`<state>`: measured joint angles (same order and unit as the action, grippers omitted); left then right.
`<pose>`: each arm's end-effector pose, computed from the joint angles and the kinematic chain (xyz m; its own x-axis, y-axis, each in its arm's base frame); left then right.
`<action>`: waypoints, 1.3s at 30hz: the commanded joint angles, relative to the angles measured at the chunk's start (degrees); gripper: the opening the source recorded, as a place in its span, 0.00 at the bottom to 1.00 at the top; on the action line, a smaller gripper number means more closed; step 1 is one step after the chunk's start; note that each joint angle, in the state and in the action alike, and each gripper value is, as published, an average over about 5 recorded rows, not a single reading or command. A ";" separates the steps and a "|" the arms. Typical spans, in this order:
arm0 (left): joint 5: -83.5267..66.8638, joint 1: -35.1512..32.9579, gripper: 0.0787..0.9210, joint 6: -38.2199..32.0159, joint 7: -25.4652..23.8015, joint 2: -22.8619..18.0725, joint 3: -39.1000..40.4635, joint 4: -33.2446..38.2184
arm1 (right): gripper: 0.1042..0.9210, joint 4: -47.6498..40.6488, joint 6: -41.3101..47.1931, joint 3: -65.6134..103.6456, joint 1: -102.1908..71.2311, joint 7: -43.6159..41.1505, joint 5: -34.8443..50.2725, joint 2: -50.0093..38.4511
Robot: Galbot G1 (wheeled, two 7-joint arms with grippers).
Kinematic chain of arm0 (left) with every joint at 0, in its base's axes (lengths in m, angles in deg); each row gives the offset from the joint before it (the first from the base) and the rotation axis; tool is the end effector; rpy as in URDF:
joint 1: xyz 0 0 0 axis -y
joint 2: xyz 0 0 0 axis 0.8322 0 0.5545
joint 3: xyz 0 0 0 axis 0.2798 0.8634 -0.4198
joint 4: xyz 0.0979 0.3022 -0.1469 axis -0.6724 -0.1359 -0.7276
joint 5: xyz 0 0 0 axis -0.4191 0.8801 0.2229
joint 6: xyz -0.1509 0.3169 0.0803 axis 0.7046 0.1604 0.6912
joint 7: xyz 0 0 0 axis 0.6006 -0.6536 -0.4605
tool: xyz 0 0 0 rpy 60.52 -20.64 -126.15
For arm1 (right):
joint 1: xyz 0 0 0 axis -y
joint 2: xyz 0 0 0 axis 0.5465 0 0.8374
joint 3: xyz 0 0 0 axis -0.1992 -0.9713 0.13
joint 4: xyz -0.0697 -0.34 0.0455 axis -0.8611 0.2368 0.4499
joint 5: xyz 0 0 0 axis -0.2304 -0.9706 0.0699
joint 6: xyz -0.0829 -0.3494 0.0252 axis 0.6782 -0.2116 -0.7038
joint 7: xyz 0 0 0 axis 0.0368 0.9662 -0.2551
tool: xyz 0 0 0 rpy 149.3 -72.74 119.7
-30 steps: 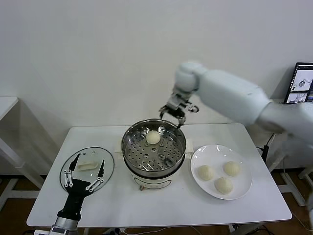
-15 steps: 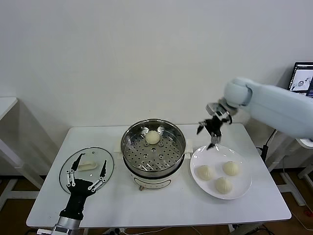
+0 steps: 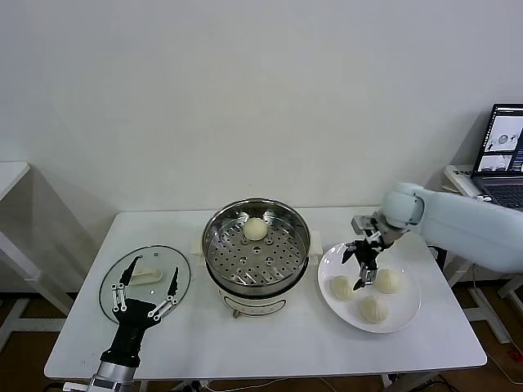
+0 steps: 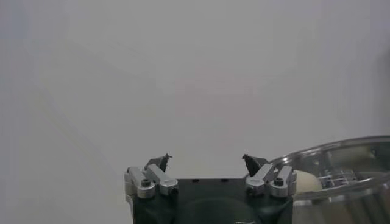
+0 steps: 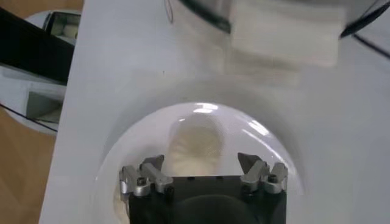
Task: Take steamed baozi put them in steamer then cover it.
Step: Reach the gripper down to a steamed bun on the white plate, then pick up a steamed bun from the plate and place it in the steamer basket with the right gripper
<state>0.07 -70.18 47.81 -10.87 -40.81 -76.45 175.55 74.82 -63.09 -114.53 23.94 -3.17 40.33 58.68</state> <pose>0.1563 0.0679 -0.3185 -0.9617 0.1669 -0.2172 0.0920 0.9437 0.3176 0.5328 -0.1041 -0.1992 0.0154 -0.2128 0.9770 -0.9931 -0.1169 -0.0098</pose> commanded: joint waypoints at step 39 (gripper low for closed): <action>0.36 -0.39 0.88 -0.24 0.02 -0.55 -0.90 0.85 | 0.64 3.70 -1.99 -2.58 15.71 -6.93 -2.46 -0.39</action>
<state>0.39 -70.50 47.46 -10.78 -41.33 -77.38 175.95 76.66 -63.38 -116.26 28.32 -2.99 38.14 59.03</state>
